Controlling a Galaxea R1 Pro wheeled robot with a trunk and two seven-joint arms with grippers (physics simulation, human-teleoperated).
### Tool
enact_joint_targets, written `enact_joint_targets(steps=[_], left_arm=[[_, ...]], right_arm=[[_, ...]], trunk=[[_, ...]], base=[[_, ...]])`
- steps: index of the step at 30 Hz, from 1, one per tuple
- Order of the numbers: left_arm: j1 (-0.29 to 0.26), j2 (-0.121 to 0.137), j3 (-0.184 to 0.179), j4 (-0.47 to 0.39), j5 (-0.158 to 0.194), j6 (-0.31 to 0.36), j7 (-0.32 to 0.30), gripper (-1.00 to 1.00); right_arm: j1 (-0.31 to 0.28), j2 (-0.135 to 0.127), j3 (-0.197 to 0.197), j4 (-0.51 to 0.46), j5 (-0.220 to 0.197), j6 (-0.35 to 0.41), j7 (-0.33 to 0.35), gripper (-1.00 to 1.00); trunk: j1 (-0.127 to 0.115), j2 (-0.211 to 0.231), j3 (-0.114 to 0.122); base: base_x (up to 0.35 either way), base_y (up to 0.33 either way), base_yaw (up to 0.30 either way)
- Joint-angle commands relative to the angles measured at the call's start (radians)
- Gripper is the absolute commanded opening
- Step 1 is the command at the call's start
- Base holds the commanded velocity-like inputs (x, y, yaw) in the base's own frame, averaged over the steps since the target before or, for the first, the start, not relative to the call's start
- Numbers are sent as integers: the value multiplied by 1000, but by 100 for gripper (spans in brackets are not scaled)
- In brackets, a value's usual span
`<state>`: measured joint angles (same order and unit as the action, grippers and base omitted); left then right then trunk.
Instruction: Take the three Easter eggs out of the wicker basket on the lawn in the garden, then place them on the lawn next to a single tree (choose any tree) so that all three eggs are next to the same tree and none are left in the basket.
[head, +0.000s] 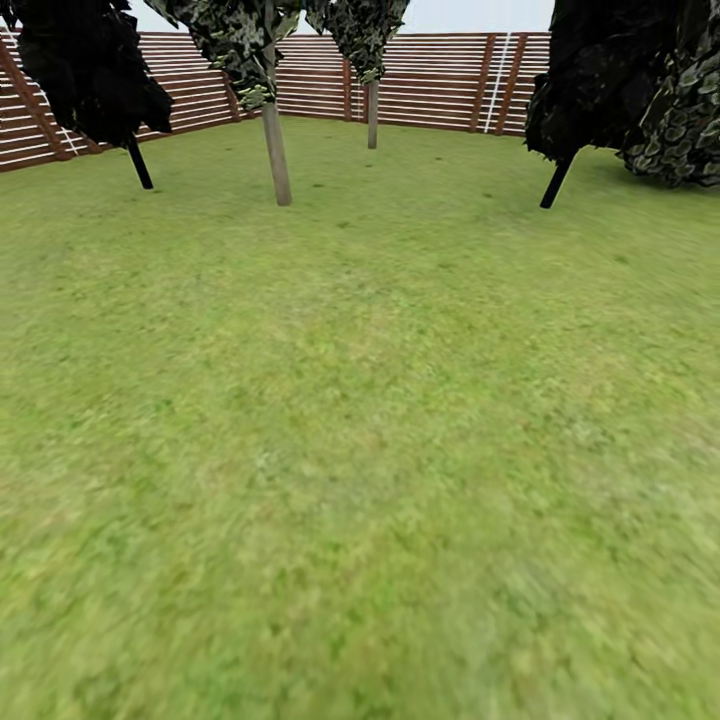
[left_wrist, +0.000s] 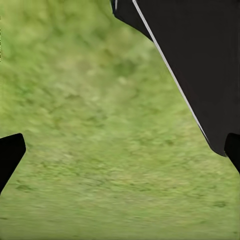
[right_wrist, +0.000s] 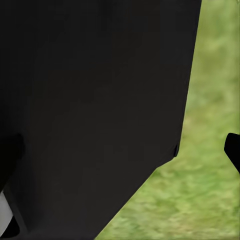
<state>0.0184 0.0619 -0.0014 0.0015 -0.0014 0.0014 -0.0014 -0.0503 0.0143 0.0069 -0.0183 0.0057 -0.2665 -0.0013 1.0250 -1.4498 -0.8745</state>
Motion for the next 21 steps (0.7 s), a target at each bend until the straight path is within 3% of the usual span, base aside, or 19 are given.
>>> enact_joint_targets(steps=[1,17,21], left_arm=[[0,0,0,0,0,0,0,100],[0,-1,0,-1,0,0,0,100],[0,0,0,0,0,0,0,100]], right_arm=[[0,0,1,1,0,-3,0,100],[0,0,3,1,0,2,9,100],[0,7,2,1,4,0,7,100]], trunk=[[0,0,1],[0,0,21],[0,0,24]], base=[[0,0,0],[0,0,0],[0,0,121]])
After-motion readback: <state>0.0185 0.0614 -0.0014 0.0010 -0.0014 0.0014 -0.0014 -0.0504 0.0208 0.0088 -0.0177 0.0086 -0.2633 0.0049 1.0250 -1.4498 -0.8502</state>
